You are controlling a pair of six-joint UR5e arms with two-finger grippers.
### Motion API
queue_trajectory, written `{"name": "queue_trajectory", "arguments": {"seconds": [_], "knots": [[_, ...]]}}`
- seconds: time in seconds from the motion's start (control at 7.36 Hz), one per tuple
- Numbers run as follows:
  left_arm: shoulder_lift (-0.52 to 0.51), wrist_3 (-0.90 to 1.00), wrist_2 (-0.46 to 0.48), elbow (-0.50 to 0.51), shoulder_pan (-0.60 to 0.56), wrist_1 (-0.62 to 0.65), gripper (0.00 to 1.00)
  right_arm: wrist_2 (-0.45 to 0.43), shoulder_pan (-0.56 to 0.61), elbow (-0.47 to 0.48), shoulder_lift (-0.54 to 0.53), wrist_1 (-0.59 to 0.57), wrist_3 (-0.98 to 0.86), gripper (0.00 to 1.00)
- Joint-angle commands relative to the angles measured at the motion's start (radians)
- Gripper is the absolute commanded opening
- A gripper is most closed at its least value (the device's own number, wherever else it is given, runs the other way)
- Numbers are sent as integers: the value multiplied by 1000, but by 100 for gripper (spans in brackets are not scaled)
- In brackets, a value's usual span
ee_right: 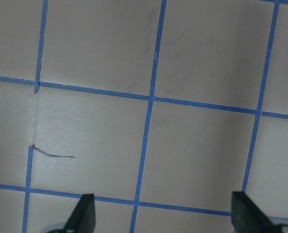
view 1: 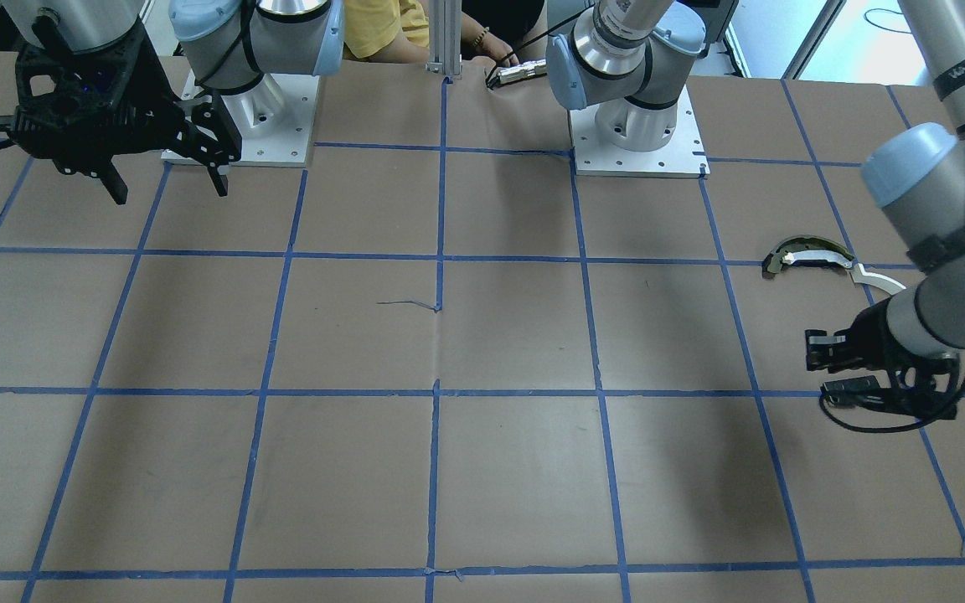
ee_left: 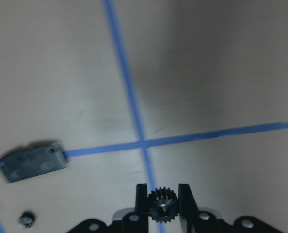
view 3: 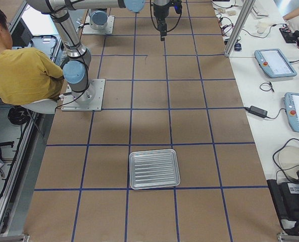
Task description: Place bearing gear from tray to pile
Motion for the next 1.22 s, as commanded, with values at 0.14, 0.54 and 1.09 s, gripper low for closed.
{"name": "queue_trajectory", "arguments": {"seconds": [0.14,0.54,1.09], "knots": [[-34,160,11,-147,229,210,0,-8,0,19,-32,-1,89,100],[-52,159,13,-200,236,247,0,9,0,32,-12,-7,92,100],[-72,159,19,-204,259,243,0,4,0,33,-12,-5,91,100]]}}
